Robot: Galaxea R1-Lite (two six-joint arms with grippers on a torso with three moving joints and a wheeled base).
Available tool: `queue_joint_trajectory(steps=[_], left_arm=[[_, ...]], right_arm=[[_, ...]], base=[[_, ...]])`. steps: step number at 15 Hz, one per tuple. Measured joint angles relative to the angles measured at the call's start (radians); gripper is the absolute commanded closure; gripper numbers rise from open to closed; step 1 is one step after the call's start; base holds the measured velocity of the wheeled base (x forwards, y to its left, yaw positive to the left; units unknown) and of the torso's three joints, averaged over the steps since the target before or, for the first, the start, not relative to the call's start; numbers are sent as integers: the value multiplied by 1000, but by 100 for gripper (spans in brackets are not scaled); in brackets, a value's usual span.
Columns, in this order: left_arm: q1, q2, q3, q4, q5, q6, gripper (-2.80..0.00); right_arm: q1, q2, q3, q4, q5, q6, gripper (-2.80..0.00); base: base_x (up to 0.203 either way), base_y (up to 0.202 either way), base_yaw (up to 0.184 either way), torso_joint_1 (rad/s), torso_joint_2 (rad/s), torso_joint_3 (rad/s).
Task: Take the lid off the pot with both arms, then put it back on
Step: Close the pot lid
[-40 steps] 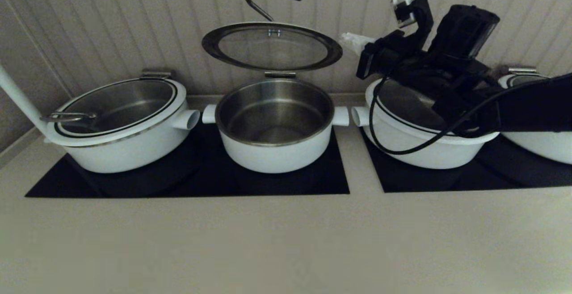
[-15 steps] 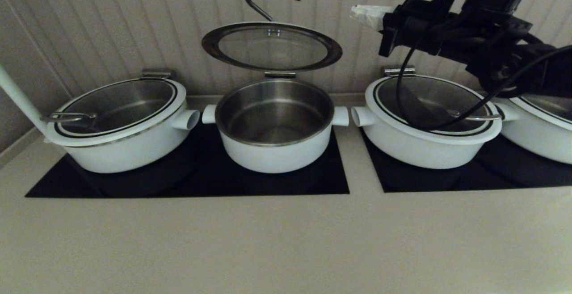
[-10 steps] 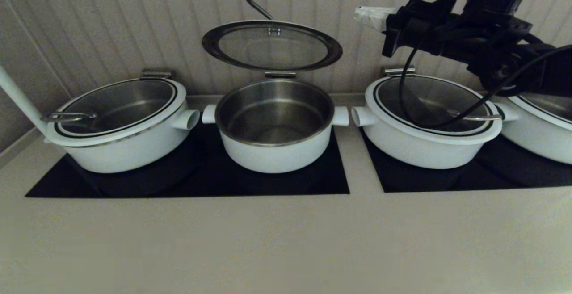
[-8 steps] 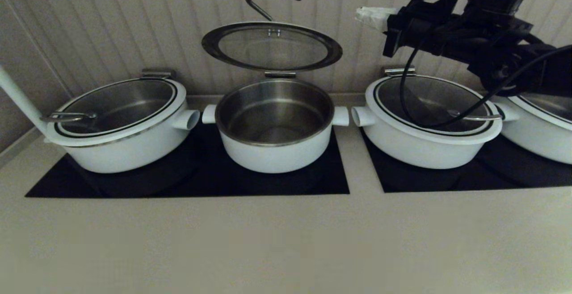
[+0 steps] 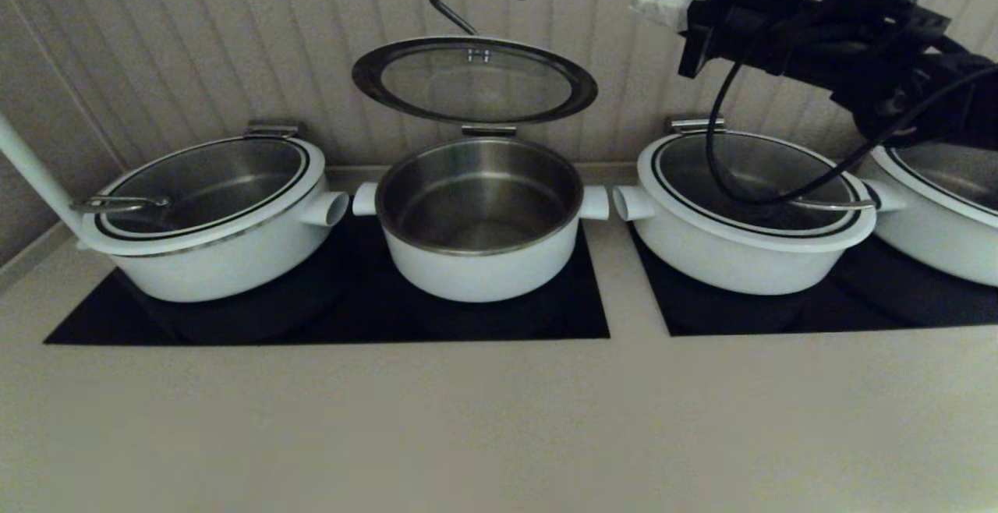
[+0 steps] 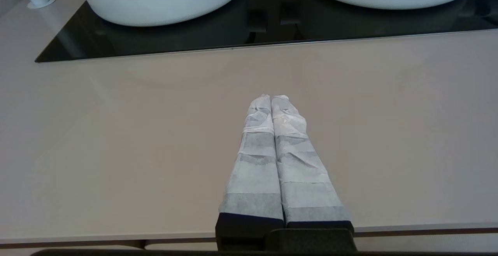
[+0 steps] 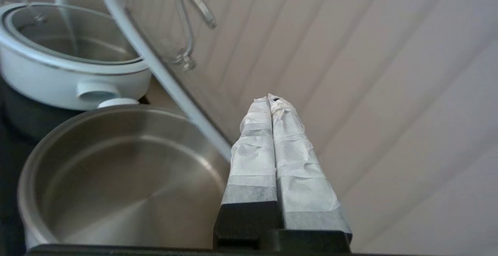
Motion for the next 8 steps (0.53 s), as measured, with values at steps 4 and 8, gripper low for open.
queue_joint_trajectory(steps=[4, 8], left_arm=[[0, 0, 0, 0, 0, 0, 0], [0, 0, 0, 0, 0, 0, 0]], right_arm=[[-11, -6, -20, 2, 0, 1, 0], [-29, -5, -21, -3, 0, 1, 0]], base=[[0, 0, 0, 0, 0, 0], [0, 0, 0, 0, 0, 0]])
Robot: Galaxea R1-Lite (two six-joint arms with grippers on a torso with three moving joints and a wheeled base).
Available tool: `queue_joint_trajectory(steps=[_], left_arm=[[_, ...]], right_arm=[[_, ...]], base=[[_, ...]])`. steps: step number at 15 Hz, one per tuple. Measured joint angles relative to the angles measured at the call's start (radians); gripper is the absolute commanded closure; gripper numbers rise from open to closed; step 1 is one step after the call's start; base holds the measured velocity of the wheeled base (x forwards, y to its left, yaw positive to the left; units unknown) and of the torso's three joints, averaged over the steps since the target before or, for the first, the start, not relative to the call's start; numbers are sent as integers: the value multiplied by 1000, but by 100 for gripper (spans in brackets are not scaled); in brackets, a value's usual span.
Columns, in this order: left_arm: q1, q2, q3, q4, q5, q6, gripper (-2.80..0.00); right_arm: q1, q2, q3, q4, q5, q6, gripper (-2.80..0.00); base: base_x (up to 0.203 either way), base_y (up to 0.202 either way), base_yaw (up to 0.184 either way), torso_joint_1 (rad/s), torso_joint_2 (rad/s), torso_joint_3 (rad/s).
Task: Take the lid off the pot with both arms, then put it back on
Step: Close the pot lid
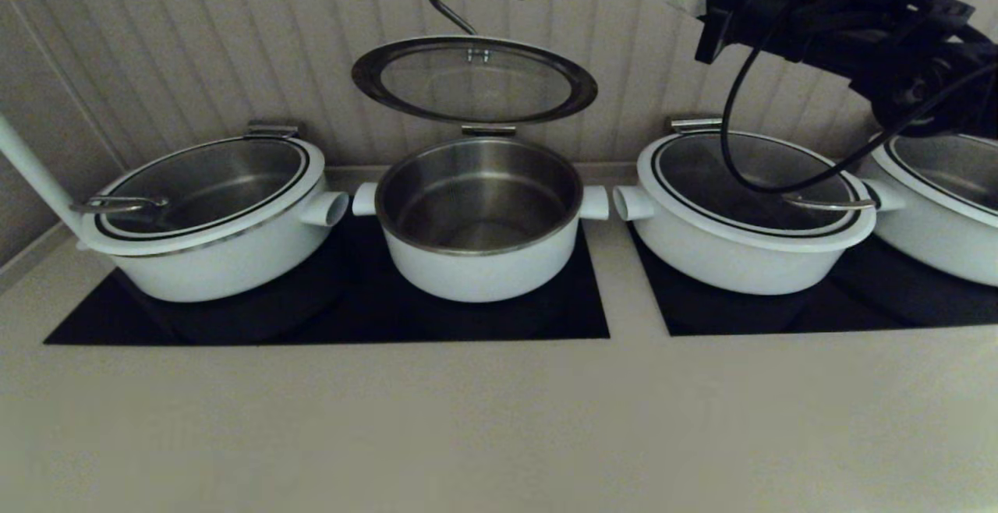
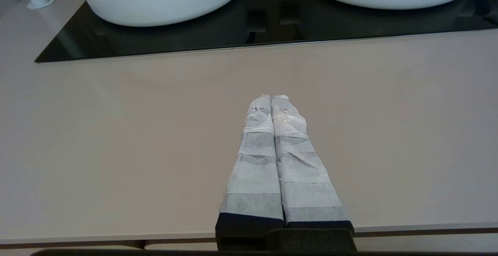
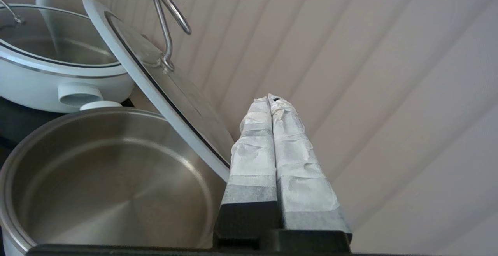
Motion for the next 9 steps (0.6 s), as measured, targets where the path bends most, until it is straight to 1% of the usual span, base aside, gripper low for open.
queue_joint_trajectory(steps=[4, 7, 9], left_arm=[[0, 0, 0, 0, 0, 0, 0], [0, 0, 0, 0, 0, 0, 0], [0, 0, 0, 0, 0, 0, 0]], right_arm=[[-1, 13, 3, -2, 16, -1, 0], [-1, 33, 6, -1, 77, -15, 0], [0, 47, 8, 15, 103, -52, 0]], base=[[0, 0, 0, 0, 0, 0], [0, 0, 0, 0, 0, 0], [0, 0, 0, 0, 0, 0]])
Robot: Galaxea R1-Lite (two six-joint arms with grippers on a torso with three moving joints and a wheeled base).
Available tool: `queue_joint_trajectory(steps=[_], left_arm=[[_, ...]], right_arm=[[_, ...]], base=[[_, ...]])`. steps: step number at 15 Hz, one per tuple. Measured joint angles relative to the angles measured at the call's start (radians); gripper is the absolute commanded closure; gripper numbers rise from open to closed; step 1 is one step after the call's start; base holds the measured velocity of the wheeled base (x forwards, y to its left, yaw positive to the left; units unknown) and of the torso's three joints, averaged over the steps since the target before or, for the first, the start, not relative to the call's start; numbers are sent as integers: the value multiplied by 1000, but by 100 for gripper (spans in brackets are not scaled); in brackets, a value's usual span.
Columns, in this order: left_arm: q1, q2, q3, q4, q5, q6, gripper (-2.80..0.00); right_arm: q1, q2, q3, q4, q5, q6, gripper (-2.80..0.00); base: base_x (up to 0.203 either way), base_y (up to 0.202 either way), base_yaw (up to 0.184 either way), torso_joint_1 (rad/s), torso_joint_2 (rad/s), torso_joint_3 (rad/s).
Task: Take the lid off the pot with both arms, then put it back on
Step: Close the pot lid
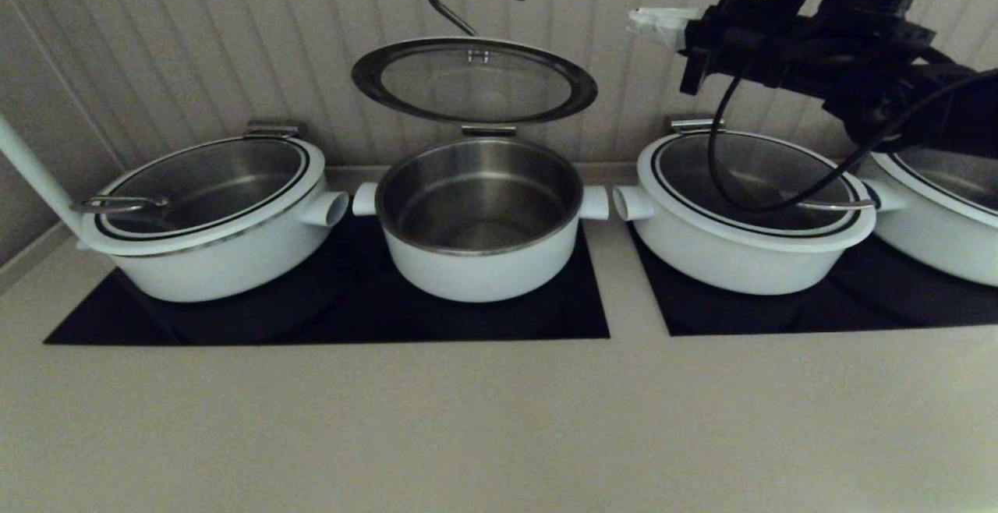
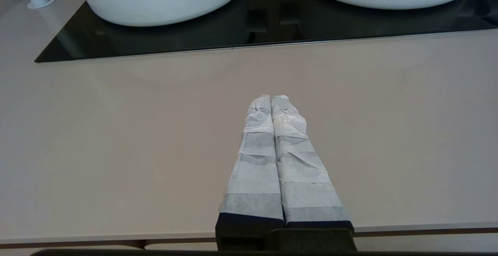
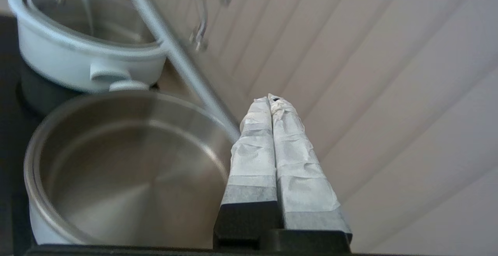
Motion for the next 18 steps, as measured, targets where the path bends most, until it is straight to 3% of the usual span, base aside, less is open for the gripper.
queue_joint_trajectory(steps=[2, 18], left_arm=[[0, 0, 0, 0, 0, 0, 0], [0, 0, 0, 0, 0, 0, 0]], right_arm=[[6, 16, 1, 14, 4, -34, 0], [12, 107, -47, 25, -4, -36, 0]], base=[[0, 0, 0, 0, 0, 0], [0, 0, 0, 0, 0, 0]])
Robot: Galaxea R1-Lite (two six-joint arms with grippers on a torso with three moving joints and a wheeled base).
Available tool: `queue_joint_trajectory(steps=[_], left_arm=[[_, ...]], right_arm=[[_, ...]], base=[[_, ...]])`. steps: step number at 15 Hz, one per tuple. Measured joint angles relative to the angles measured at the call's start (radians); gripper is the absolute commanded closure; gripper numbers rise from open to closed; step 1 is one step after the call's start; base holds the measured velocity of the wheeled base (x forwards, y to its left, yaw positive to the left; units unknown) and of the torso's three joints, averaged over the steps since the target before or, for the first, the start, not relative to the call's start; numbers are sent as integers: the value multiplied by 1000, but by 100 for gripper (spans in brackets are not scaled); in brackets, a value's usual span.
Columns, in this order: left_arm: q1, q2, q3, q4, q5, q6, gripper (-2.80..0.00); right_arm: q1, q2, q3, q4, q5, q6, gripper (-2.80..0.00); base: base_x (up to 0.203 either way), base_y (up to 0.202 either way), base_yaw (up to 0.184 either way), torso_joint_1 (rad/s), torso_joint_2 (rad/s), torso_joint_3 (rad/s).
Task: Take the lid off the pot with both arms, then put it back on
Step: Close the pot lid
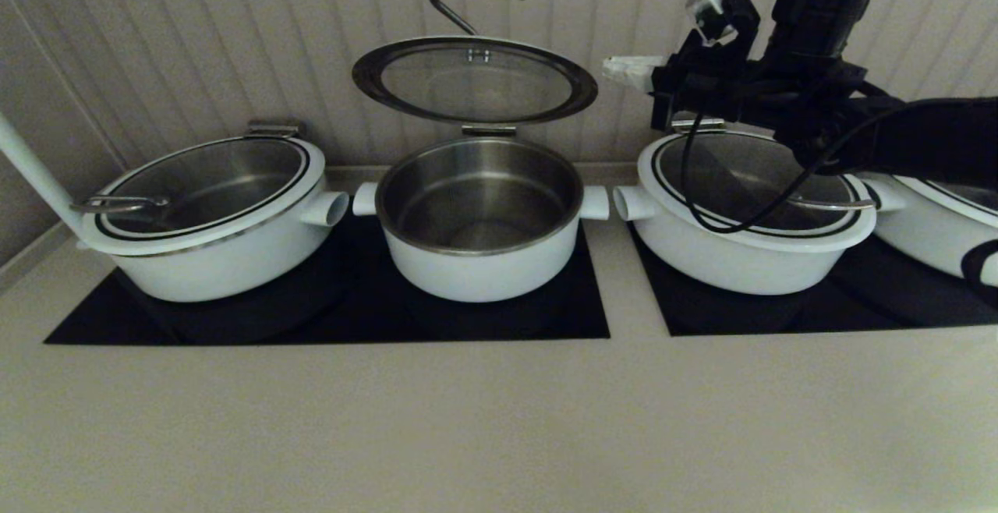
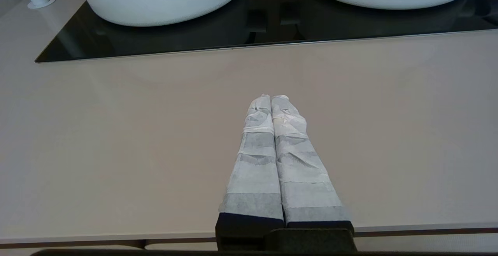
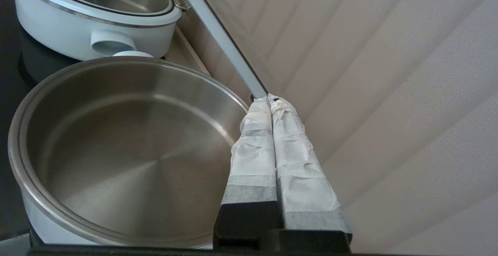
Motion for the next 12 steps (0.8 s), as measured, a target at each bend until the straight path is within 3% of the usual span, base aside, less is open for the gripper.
queue_joint_trajectory(steps=[12], left_arm=[[0, 0, 0, 0, 0, 0, 0]], right_arm=[[78, 19, 1, -15, 0, -1, 0]], base=[[0, 0, 0, 0, 0, 0]])
